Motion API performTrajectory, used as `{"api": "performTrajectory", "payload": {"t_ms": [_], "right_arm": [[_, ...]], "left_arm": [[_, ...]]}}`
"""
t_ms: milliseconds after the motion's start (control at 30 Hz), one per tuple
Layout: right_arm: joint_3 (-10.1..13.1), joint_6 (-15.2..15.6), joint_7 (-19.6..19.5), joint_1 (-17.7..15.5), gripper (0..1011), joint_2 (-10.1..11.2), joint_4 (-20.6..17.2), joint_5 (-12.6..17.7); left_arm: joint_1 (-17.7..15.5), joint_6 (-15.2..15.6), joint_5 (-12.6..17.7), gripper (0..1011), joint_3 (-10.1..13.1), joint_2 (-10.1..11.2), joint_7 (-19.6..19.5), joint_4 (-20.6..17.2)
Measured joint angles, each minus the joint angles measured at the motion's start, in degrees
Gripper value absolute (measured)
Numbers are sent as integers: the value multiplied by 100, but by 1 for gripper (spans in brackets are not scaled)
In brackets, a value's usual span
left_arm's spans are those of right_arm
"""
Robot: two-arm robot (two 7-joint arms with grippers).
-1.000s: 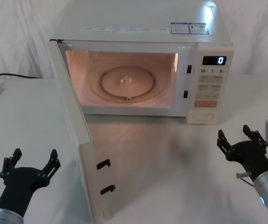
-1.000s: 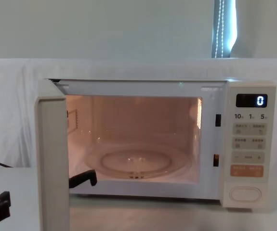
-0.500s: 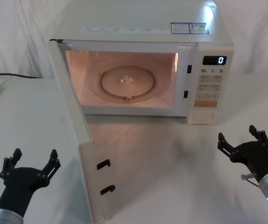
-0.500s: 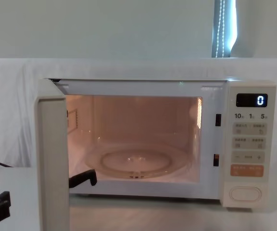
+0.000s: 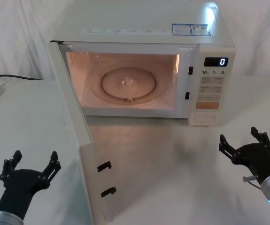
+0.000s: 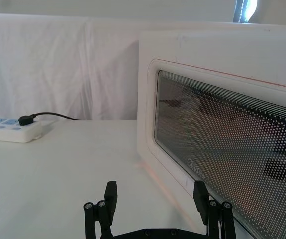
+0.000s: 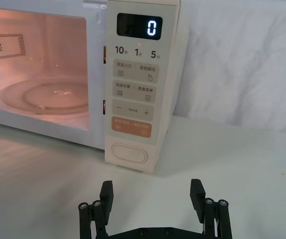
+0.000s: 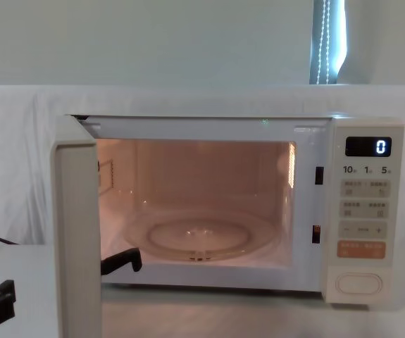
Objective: Press the button to open the microwave door with one hand; close the microwave door with the other hand.
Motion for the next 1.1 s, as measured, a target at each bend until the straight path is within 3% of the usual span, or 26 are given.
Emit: {"api": "performTrajectory", "payload": {"t_ms": [1100], "right_arm": [[0, 0, -5, -4, 1002, -9, -7, -10]], "left_arm": [[0, 0, 0, 1005, 0, 0, 0, 0]]}}
